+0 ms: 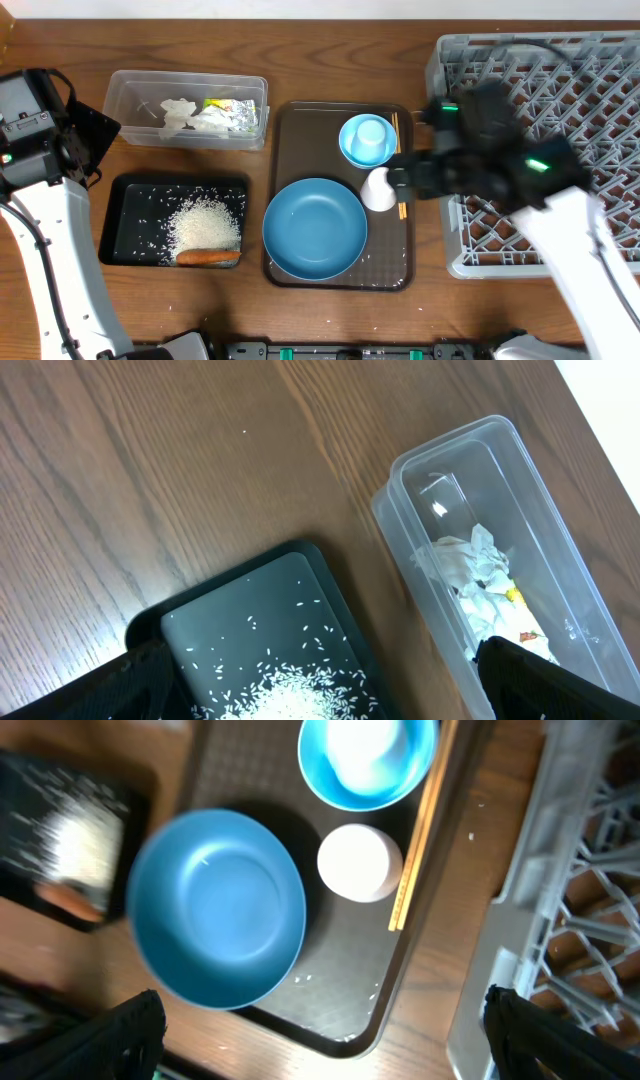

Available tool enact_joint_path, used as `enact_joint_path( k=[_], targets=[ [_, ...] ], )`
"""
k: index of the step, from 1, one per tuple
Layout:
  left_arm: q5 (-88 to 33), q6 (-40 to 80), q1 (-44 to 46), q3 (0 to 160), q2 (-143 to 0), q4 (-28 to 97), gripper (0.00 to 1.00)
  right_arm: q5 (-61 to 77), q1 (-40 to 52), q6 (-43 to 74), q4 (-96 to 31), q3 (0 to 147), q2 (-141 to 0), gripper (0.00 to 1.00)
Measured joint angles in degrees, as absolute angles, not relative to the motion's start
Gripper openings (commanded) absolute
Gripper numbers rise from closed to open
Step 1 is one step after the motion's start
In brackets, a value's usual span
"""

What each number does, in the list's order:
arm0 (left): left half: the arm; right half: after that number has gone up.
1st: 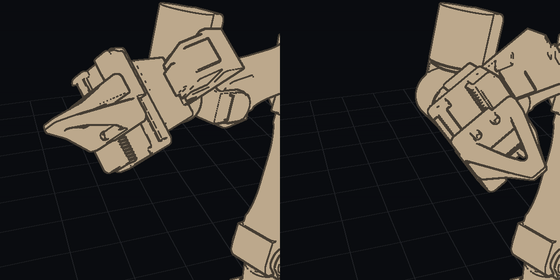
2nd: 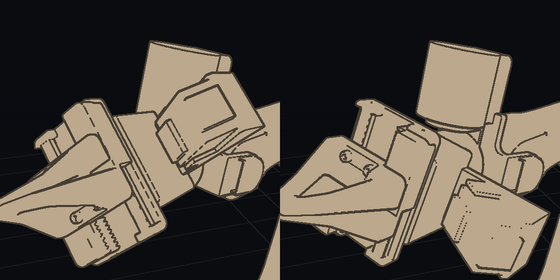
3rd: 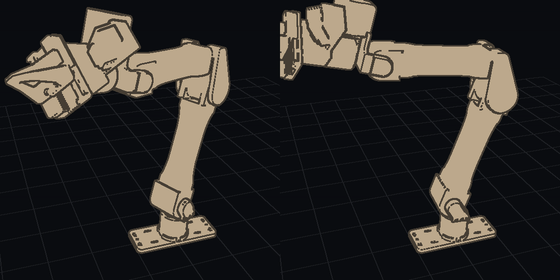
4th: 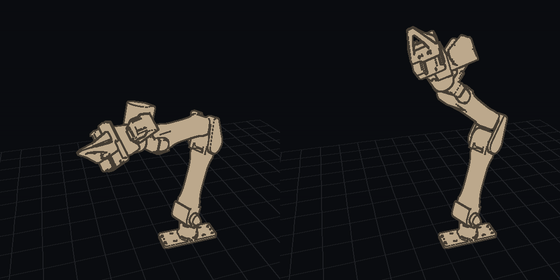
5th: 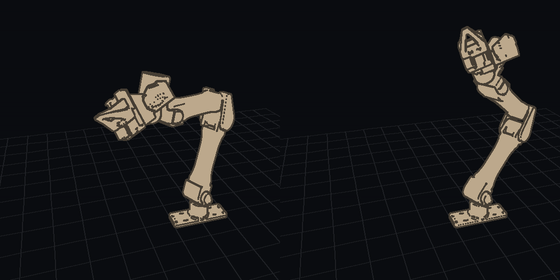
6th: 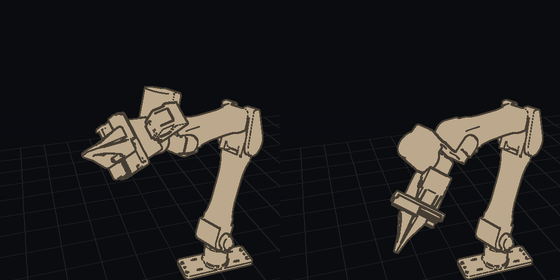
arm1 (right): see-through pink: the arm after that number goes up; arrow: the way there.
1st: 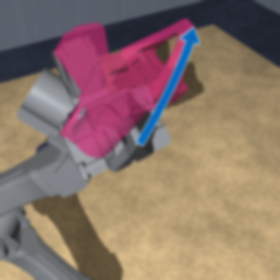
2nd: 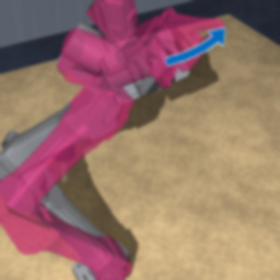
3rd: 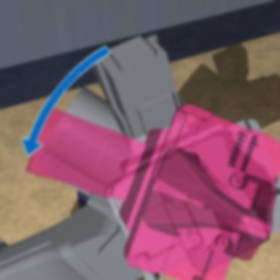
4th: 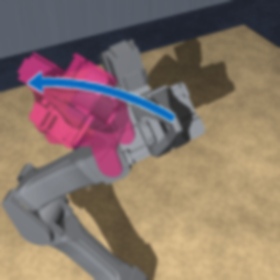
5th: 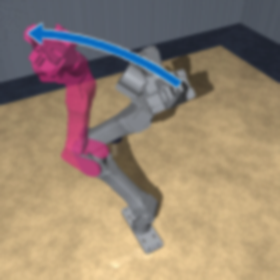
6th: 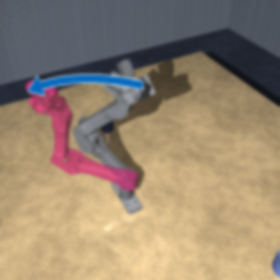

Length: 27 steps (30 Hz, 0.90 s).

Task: Sort waste into correct bins and load items into the dishwasher rack
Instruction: 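Reach the right gripper to the blue plate on the brown tray, then grasp the blue plate rim with the right gripper and lift it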

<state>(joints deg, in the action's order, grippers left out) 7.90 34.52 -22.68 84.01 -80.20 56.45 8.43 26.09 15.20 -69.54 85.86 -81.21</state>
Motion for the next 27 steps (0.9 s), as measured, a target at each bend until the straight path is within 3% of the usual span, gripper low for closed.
enact_joint_path(
  k=[13,18,24,27],
  targets=[
    [7.9,34.52,-22.68,84.01,-80.2,56.45,1.0,9.82,51.31,18.72,-57.1,86.32,-94.98,0.99],
    [7.9,34.52,-22.68,84.01,-80.2,56.42,1.0,9.58,58.63,19.44,-54.76,86.72,-100.73,0.82],
    [7.9,34.52,-22.68,84.01,-80.2,56.45,1.0,8.49,62.06,20.6,-53.63,86.72,-109.6,0.82],
    [7.9,34.52,-22.68,84.01,-80.2,56.45,1.0,7.64,63.57,20.73,-53.49,86.72,-112.25,0.75]
  ],
)
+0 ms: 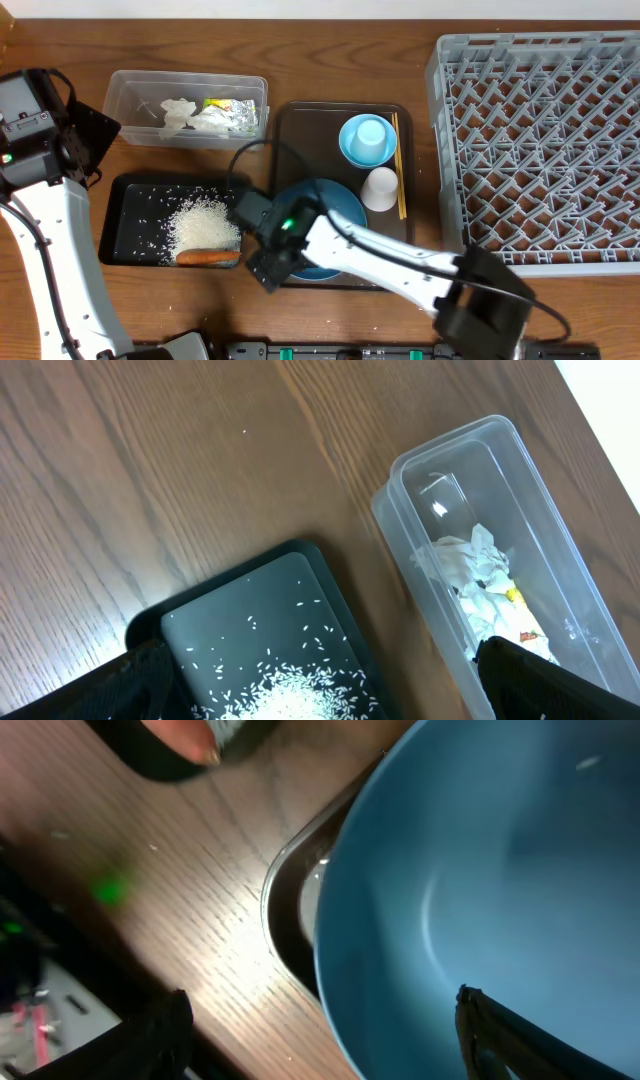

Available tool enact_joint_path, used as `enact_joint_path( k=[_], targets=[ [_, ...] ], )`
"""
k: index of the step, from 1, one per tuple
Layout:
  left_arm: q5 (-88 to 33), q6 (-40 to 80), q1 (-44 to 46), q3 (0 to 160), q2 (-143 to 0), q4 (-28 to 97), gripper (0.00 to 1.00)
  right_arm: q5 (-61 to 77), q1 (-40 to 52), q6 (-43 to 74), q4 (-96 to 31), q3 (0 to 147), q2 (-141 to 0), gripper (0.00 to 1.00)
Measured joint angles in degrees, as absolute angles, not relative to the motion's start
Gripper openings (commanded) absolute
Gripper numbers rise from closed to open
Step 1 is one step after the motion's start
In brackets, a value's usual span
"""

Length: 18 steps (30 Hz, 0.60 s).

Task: Sort waste into correct bins and load items into the dishwasher rack
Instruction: 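Grasp the blue plate rim with the right gripper and lift it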

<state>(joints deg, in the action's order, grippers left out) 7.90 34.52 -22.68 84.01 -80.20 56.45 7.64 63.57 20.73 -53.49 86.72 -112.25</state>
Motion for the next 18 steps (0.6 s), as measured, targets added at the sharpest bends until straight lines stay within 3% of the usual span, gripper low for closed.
enact_joint_path(
  k=[11,18],
  targets=[
    [7.9,34.52,-22.68,84.01,-80.2,56.45,1.0,4.25,65.54,23.27,-53.52,86.72,-117.97,0.45],
    [7.9,34.52,-22.68,84.01,-80.2,56.45,1.0,4.01,65.54,23.81,-53.47,86.74,-118.65,0.08]
  ],
)
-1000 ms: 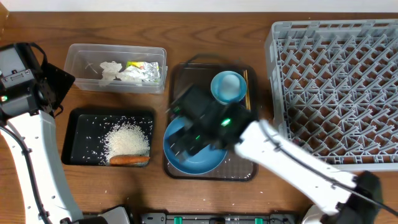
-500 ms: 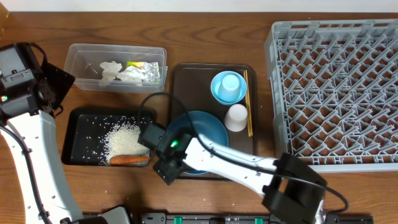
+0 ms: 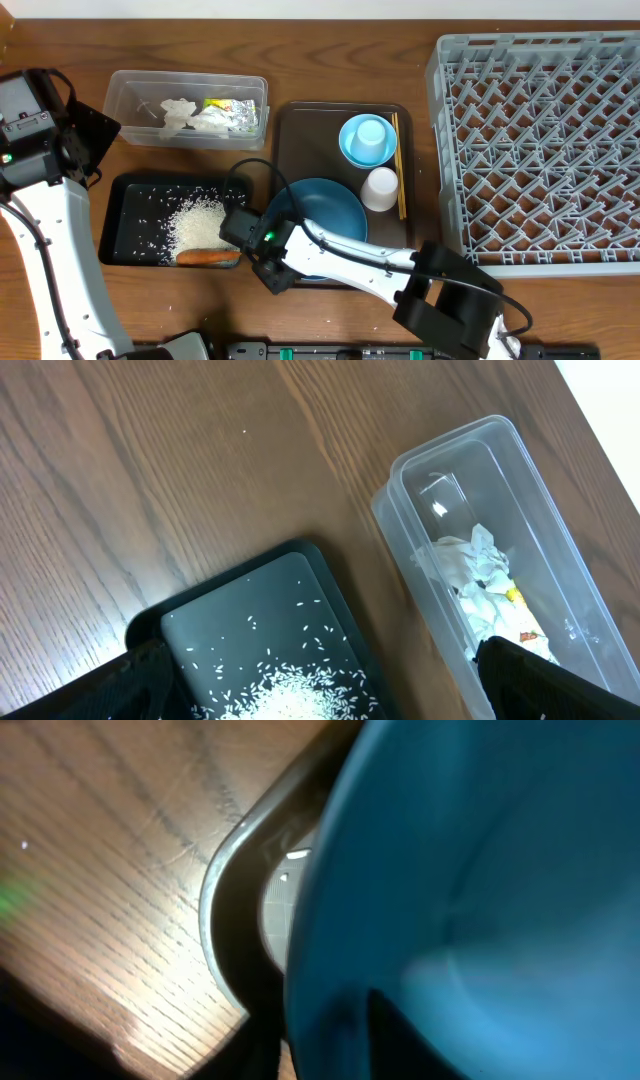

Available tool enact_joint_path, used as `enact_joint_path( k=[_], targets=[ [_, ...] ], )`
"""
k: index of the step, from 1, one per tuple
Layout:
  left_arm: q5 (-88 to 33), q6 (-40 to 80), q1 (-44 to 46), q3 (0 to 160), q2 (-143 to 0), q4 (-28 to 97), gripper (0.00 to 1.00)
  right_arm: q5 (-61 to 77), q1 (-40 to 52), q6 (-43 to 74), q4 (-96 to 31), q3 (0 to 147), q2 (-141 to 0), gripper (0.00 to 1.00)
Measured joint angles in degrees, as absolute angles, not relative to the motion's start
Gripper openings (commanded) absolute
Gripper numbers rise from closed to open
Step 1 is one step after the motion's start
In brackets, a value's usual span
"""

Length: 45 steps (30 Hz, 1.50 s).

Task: Sort waste into correct bins and load items into the dishwasher rack
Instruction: 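Grasp the blue plate rim with the right gripper and lift it, then place the blue plate upright into the grey dish rack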

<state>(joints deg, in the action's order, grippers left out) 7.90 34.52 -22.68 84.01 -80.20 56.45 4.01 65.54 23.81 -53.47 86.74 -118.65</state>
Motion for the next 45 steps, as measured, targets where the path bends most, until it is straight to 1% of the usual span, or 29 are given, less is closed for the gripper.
enact_joint_path(
  k=[1,2,8,14,17,20,22,25,29,32,36,41,45],
  targets=[
    [7.9,34.52,-22.68,84.01,-80.2,56.45,1.0,3.75,65.54,23.7,-53.47,86.74,-118.65,0.03],
    [7.9,34.52,-22.68,84.01,-80.2,56.45,1.0,3.01,65.54,23.62,-53.56,87.05,-118.61,0.01],
    [7.9,34.52,-22.68,84.01,-80.2,56.45,1.0,1.63,65.32,23.92,-59.96,91.92,-118.61,0.01],
    [7.9,34.52,-22.68,84.01,-80.2,56.45,1.0,3.44,63.64,23.2,-69.58,105.58,-118.52,0.01],
    [7.9,34.52,-22.68,84.01,-80.2,56.45,1.0,4.08,61.52,22.35,-72.75,111.87,-117.56,0.01],
    [7.92,34.52,-22.68,84.01,-80.2,56.45,1.0,5.13,56.84,21.69,-74.06,116.16,-114.52,0.01],
    [7.92,34.52,-22.68,84.01,-80.2,56.45,1.0,6.66,52.42,20.93,-73.87,117.12,-111.55,0.01],
    [7.9,34.52,-22.68,84.01,-80.2,56.42,1.0,13.19,41.3,17.58,-73.28,117.71,-106.06,0.01],
    [7.9,34.52,-22.68,84.01,-80.2,56.45,1.0,25.96,20.93,11.64,-72.36,118.41,-101.06,0.01],
    [7.9,34.52,-22.68,84.01,-80.2,56.47,1.0,35.59,6.28,7.79,-71.92,118.45,-100.38,0.01],
    [7.9,34.52,-22.68,84.01,-80.2,56.45,1.0,48.56,-9.74,1.96,-70.96,118.43,-101.89,0.01],
    [7.9,34.52,-22.68,84.01,-80.2,56.45,1.0,64.51,-21.32,-6.48,-70.89,118.45,-105.56,0.01],
    [7.92,34.52,-22.68,84.01,-80.2,56.42,1.0,74.43,-24.86,-11.77,-69.73,118.45,-110.61,0.01]
  ],
)
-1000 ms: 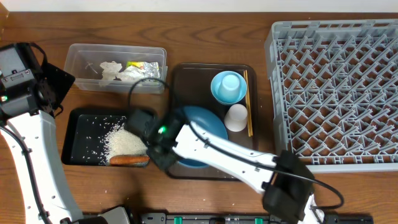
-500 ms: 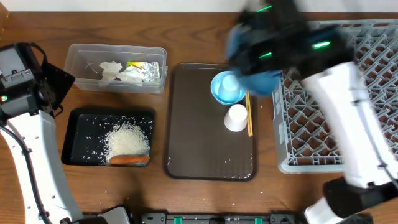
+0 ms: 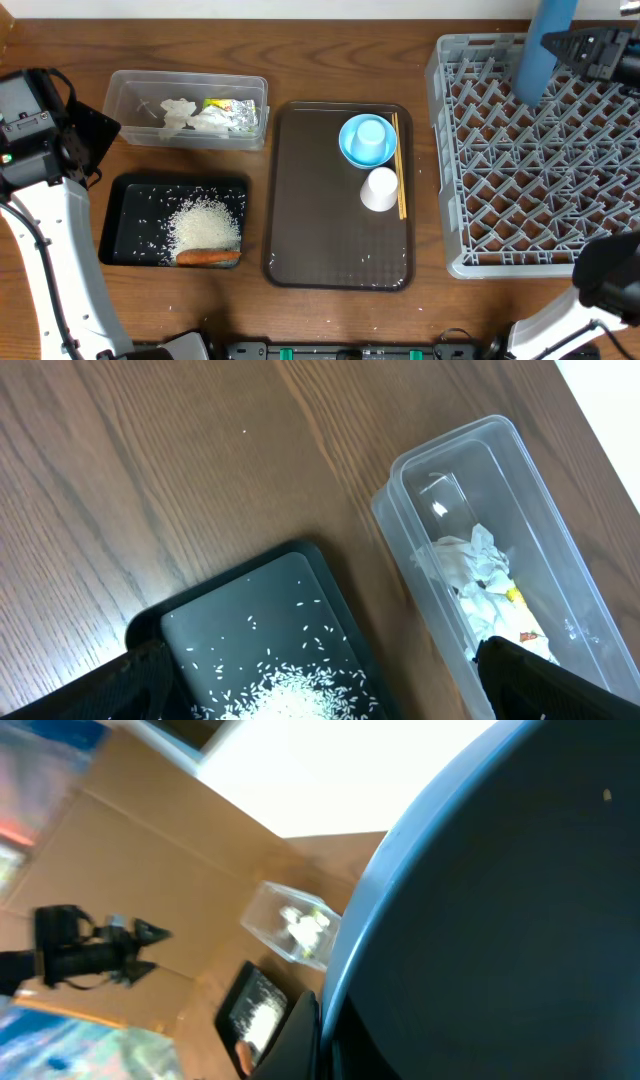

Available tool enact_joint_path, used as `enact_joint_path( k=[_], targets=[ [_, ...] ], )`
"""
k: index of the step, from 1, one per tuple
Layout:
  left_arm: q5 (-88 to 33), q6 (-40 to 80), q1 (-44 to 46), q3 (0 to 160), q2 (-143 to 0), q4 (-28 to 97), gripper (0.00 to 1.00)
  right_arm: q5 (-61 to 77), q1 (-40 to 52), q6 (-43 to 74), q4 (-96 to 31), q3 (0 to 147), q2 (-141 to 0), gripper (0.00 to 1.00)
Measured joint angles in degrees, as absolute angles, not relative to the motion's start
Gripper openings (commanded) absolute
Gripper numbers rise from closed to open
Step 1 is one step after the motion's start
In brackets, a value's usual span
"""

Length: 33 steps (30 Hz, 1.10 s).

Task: Sort waste into correct bins and load items into the dishwasher rack
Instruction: 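Place the blue plate upright into the grey dish rack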

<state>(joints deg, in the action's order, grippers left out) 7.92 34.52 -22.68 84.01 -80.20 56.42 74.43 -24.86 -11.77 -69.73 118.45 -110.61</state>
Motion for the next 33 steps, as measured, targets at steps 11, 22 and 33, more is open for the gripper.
enact_joint_path(
  k=[11,22,33],
  targets=[
    [7.92,34.52,-22.68,84.01,-80.2,56.42,1.0,84.44,-25.71,-14.63,-56.97,118.43,-123.66,0.01],
    [7.92,34.52,-22.68,84.01,-80.2,56.45,1.0,84.25,-32.32,-12.1,-54.43,118.43,-125.01,0.01],
    [7.92,34.52,-22.68,84.01,-80.2,56.45,1.0,85.69,-34.54,-11.42,-52.8,118.43,-125.01,0.01]
  ],
)
